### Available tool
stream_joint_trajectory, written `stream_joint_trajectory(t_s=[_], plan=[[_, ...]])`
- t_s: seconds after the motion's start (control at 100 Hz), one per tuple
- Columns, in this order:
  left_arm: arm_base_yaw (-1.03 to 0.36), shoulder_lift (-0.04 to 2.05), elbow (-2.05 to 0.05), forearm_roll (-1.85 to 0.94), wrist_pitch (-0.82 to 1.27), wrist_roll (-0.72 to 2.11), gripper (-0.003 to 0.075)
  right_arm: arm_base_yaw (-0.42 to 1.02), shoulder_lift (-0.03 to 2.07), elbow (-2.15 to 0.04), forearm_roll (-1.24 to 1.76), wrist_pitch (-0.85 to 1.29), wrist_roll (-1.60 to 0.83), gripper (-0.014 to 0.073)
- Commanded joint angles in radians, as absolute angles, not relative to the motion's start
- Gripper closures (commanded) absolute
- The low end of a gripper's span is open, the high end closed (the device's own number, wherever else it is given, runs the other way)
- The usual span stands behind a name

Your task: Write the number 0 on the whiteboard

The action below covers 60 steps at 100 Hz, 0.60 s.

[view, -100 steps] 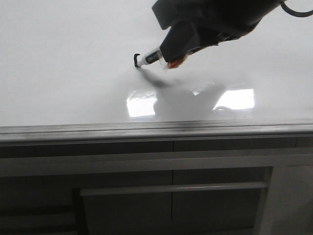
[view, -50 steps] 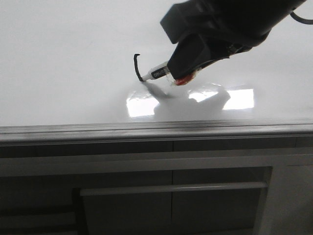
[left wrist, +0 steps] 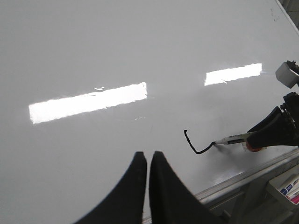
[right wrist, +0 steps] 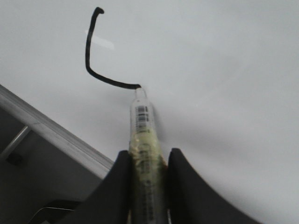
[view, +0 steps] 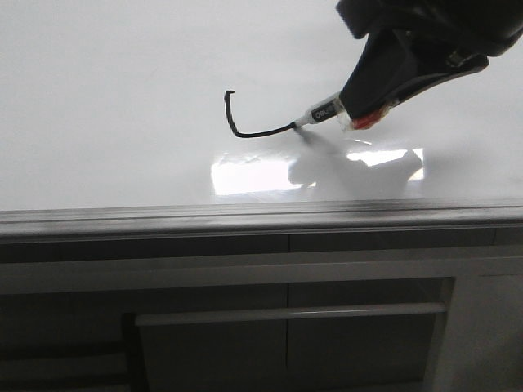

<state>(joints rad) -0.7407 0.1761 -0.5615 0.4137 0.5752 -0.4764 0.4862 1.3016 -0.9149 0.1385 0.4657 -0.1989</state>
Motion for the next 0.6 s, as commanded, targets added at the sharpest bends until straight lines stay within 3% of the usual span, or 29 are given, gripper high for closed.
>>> stream_joint_trajectory(t_s=[0.0, 0.59], plan=[[-0.739, 0.19, -0.584, 0.421, 0.497, -0.484, 0.074, 0.442, 1.297, -0.942, 0.053, 0.446, -0.181, 0.0651], [-0.739, 0.19, -0.584, 0.421, 0.497, -0.484, 0.074, 0.452, 1.356, -1.055, 0.057, 0.388, -0.181, 0.0651]])
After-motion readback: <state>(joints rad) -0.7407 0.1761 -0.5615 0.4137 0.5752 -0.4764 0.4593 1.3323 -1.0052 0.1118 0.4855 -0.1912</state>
